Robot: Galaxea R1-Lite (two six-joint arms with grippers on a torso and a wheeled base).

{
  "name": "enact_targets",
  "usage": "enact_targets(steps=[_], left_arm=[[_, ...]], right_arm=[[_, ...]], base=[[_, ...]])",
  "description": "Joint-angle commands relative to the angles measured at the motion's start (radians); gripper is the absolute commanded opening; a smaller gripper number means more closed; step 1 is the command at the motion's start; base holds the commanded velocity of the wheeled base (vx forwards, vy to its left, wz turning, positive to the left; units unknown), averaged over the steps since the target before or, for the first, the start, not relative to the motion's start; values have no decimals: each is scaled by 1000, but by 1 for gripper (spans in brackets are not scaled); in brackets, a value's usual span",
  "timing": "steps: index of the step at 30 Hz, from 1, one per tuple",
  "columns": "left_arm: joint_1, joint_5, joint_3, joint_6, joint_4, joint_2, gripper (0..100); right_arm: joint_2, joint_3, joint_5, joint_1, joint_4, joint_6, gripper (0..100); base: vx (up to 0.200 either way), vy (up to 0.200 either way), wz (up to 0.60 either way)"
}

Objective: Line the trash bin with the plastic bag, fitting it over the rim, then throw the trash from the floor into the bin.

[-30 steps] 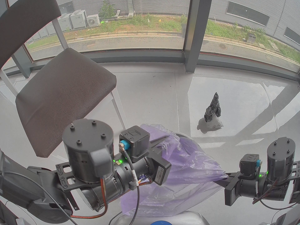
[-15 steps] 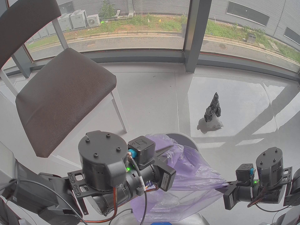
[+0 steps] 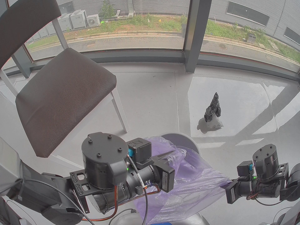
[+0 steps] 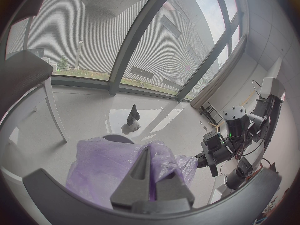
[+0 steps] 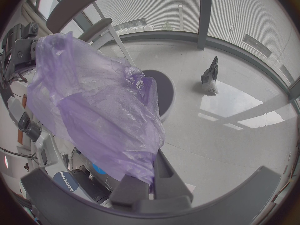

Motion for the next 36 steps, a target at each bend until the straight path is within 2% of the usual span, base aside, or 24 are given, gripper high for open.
enact_targets(steps=[1,9,15,22,29,36], left_arm=[[20,-7,14,-4,-2,8,0],[67,-18,60,-6,-94,63,0],[159,-45,53,-1,-207,179,0],[222,-76,37,1,-296,261,0],[290,-94,-30,1,-301,262,0],[325,-94,-73,1,-296,259,0]], right_arm=[[15,2,0,-20,0,-1,0],[-12,6,-5,-26,-2,1,0],[-55,22,-5,-24,0,-1,0],[-43,12,-8,-24,-2,1,0],[-41,-15,-8,-21,-6,-1,0],[20,-74,-14,-26,-42,7,0]], base=[[0,0,0],[0,0,0],[0,0,0],[0,0,0],[0,0,0],[0,0,0]])
